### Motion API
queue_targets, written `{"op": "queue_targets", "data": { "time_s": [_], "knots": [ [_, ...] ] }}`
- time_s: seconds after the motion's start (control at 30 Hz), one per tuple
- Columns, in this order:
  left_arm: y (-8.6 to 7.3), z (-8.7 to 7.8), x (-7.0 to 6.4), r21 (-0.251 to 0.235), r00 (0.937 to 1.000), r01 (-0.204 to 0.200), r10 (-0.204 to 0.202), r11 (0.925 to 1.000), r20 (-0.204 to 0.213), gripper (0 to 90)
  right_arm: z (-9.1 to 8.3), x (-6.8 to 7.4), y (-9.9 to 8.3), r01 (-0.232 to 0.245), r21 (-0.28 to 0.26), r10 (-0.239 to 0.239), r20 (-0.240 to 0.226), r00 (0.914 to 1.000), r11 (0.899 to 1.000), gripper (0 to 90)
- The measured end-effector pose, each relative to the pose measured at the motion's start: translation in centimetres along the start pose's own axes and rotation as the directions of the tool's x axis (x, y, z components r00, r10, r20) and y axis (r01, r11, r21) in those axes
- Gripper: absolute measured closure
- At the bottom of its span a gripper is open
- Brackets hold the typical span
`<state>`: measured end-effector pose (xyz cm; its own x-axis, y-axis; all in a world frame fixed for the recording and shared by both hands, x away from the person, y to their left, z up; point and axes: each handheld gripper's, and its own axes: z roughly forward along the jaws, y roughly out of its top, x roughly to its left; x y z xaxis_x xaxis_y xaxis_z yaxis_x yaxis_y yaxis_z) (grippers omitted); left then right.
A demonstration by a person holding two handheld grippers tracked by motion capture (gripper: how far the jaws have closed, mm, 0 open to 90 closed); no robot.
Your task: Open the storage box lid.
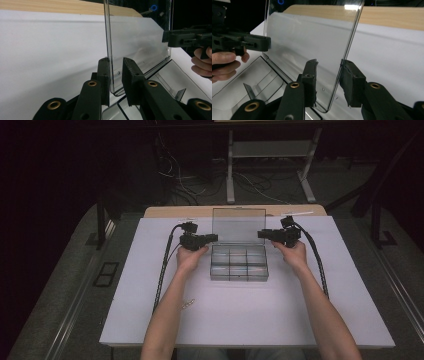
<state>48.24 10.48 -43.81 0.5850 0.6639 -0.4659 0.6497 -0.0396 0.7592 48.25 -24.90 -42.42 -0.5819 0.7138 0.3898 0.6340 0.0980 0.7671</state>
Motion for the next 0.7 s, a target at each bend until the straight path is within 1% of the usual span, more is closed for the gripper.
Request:
{"op": "queue_targets", "data": {
  "time_s": [0.03, 0.1, 0.13, 0.2, 0.27, 0.33, 0.47, 0.57, 0.6, 0.7],
  "knots": [
    [-0.01, 0.0, -0.01, -0.001, 1.0, 0.001, -0.001, 1.0, -0.001, 75.7, 0.1, -0.05, -0.22, -0.009, 0.013, 0.009, -0.007, 0.9999, 1.0, 65.5],
    [-0.06, 0.02, -0.06, -0.004, 1.0, 0.005, -0.005, 1.0, -0.006, 75.7, 0.21, -0.06, -0.55, -0.014, 0.029, 0.014, 0.001, 0.9999, 0.999, 67.8],
    [-0.06, 0.02, -0.06, -0.004, 1.0, 0.005, -0.005, 1.0, -0.006, 75.6, 0.21, -0.06, -0.55, -0.014, 0.029, 0.014, 0.001, 0.9999, 0.999, 67.8],
    [-0.05, 0.03, -0.1, -0.005, 0.9999, 0.008, -0.008, 1.0, -0.008, 75.6, 0.22, -0.18, -0.84, -0.026, 0.022, 0.026, -0.012, 0.9996, 0.999, 70.1],
    [-0.06, -0.02, -0.17, -0.002, 0.9999, 0.009, -0.009, 1.0, -0.013, 75.6, 0.2, -0.19, -0.94, -0.041, 0.016, 0.041, -0.014, 0.999, 0.999, 70.7],
    [-0.09, -0.05, -0.28, -0.002, 0.9998, 0.009, -0.009, 1.0, -0.021, 75.6, 0.19, -0.16, -0.9, -0.042, 0.018, 0.042, -0.012, 0.999, 0.999, 70.7],
    [-0.17, -0.06, -0.27, -0.005, 0.9995, 0.023, -0.023, 0.9997, -0.021, 75.3, 0.24, -0.03, -0.79, -0.045, 0.022, 0.045, -0.003, 0.999, 0.999, 70.5],
    [-0.19, 0.02, -0.37, 0.001, 0.9991, 0.014, -0.014, 0.9999, -0.04, 73.7, 0.33, -0.14, -0.86, -0.055, 0.02, 0.055, -0.001, 0.9985, 0.998, 69.5],
    [-0.19, 0.05, -0.41, 0.002, 0.9988, 0.022, -0.022, 0.9998, -0.044, 72.9, 0.43, -0.22, -0.91, -0.065, 0.021, 0.065, 0.004, 0.9979, 0.998, 68.7],
    [-0.31, 0.11, -0.31, -0.002, 0.9981, 0.042, -0.042, 0.9991, -0.045, 72.1, 0.58, -0.34, -0.99, -0.072, 0.018, 0.072, 0.006, 0.9974, 0.997, 67.5]
  ]
}}
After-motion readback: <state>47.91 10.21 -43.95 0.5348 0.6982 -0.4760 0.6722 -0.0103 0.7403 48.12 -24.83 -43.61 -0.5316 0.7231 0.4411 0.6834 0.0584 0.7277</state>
